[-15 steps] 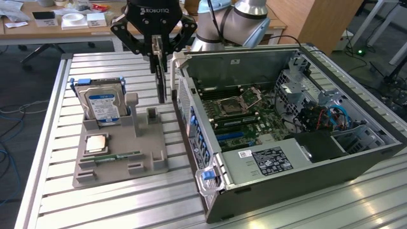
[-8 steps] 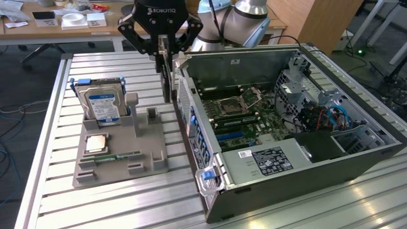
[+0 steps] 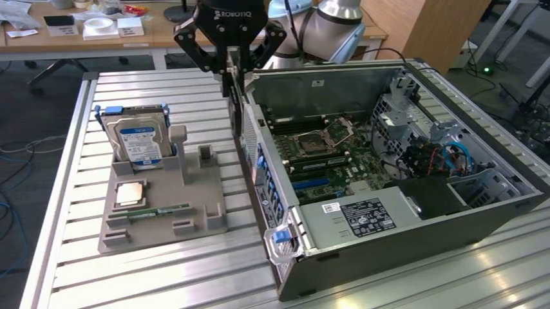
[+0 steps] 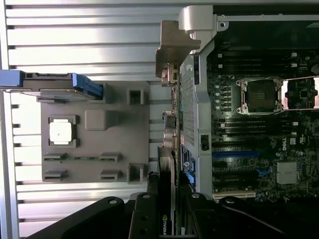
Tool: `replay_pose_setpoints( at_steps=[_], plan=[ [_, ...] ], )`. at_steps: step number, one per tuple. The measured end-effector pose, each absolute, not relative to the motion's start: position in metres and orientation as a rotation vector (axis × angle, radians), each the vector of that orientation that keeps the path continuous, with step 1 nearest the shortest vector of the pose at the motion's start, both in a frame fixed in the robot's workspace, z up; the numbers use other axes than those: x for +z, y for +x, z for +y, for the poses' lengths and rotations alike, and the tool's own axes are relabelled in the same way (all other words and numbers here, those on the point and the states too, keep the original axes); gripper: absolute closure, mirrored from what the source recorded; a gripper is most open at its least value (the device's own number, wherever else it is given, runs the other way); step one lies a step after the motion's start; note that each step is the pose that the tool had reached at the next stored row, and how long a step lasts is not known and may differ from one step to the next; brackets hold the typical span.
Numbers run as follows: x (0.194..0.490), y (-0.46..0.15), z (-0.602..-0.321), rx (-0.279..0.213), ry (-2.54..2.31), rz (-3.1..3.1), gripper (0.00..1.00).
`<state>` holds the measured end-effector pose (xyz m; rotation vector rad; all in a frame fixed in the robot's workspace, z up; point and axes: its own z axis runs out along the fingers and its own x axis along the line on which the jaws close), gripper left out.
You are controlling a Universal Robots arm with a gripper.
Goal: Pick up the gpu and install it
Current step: 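Pick up the gpu and move the gpu toward the slot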
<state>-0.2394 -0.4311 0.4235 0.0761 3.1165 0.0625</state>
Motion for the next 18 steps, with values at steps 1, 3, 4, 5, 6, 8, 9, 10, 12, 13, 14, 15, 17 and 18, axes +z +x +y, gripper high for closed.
replay_pose_setpoints(
  at_steps=[1,3,4,5,6,8,9,10,12,13,14,15,17,18],
  plan=[
    [0.424,-0.237,-0.431,0.063,0.076,3.117,0.74],
    [0.424,-0.232,-0.431,0.063,0.076,3.117,0.74],
    [0.424,-0.230,-0.431,0.063,0.076,3.117,0.74],
    [0.424,-0.227,-0.431,0.063,0.076,3.117,0.74],
    [0.424,-0.225,-0.431,0.064,0.076,3.117,0.74],
    [0.424,-0.220,-0.431,0.064,0.076,3.117,0.74],
    [0.424,-0.217,-0.431,0.064,0.076,3.117,0.74],
    [0.424,-0.214,-0.431,0.064,0.076,3.117,0.74],
    [0.424,-0.209,-0.431,0.065,0.076,3.117,0.74],
    [0.424,-0.206,-0.431,0.065,0.076,3.117,0.74],
    [0.424,-0.203,-0.431,0.065,0.076,3.117,0.74],
    [0.424,-0.201,-0.431,0.065,0.076,3.117,0.74],
    [0.424,-0.195,-0.431,0.065,0.076,3.117,0.74],
    [0.424,-0.193,-0.430,0.065,0.076,3.117,0.74]
  ],
)
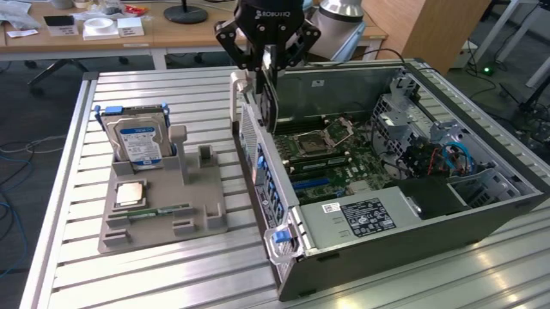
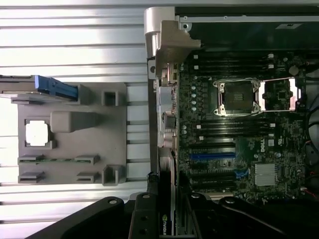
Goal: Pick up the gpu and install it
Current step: 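Pick up the gpu and move the gpu toward the slot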
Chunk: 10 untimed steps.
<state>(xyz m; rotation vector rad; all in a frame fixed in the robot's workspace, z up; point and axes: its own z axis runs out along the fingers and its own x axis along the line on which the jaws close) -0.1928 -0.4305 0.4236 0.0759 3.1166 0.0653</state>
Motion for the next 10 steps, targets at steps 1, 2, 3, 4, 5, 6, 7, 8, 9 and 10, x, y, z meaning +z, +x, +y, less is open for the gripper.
replay_pose_setpoints(
  at_steps=[1,2,3,4,5,6,7,8,9,10],
  plan=[
    [0.424,-0.190,-0.430,0.065,0.076,3.117,0.74],
    [0.424,-0.188,-0.430,0.065,0.076,3.117,0.74],
    [0.424,-0.185,-0.430,0.065,0.076,3.117,0.74],
    [0.424,-0.183,-0.430,0.065,0.076,3.117,0.74],
    [0.424,-0.181,-0.430,0.066,0.076,3.117,0.74],
    [0.424,-0.178,-0.430,0.066,0.076,3.117,0.74],
    [0.424,-0.176,-0.430,0.066,0.076,3.117,0.74],
    [0.424,-0.173,-0.430,0.066,0.076,3.117,0.74],
    [0.424,-0.171,-0.430,0.066,0.076,3.117,0.74],
    [0.424,-0.168,-0.430,0.066,0.076,3.116,0.74]
  ],
)
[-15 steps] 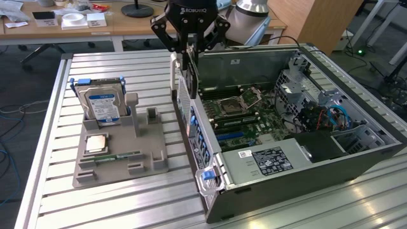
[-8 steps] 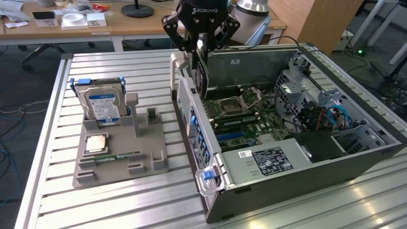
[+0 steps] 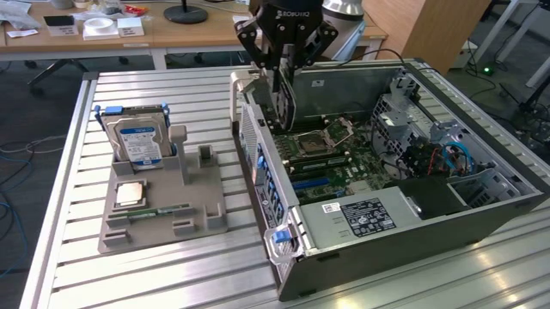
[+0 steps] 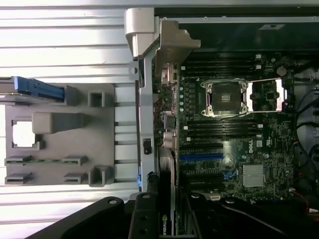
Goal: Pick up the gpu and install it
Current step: 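Pick up the gpu and move the gpu toward the slot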
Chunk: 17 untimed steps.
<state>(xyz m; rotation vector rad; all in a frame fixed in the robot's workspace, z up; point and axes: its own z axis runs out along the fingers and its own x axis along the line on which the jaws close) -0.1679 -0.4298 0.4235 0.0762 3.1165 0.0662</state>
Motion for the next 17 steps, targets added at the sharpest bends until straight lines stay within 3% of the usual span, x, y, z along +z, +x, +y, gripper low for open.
replay_pose_setpoints(
  at_steps=[17],
  plan=[
    [0.424,-0.125,-0.428,0.069,0.076,3.117,0.74]
  ],
)
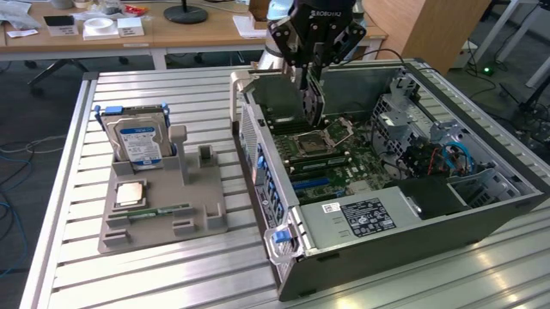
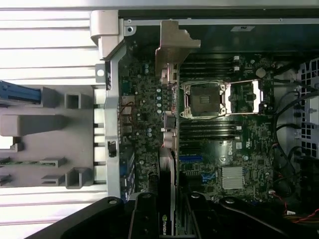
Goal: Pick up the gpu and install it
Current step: 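Pick up the gpu and move the gpu toward the slot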
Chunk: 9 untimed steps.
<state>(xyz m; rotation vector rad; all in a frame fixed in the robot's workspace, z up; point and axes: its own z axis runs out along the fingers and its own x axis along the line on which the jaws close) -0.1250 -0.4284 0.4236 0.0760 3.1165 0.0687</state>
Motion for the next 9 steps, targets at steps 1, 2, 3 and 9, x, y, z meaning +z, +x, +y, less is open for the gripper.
replay_pose_setpoints(
  at_steps=[1,2,3,9],
  plan=[
    [0.424,-0.123,-0.428,0.069,0.076,3.117,0.74],
    [0.424,-0.120,-0.428,0.069,0.076,3.117,0.74],
    [0.424,-0.118,-0.428,0.069,0.076,3.117,0.74],
    [0.424,-0.103,-0.427,0.069,0.076,3.117,0.74]
  ],
)
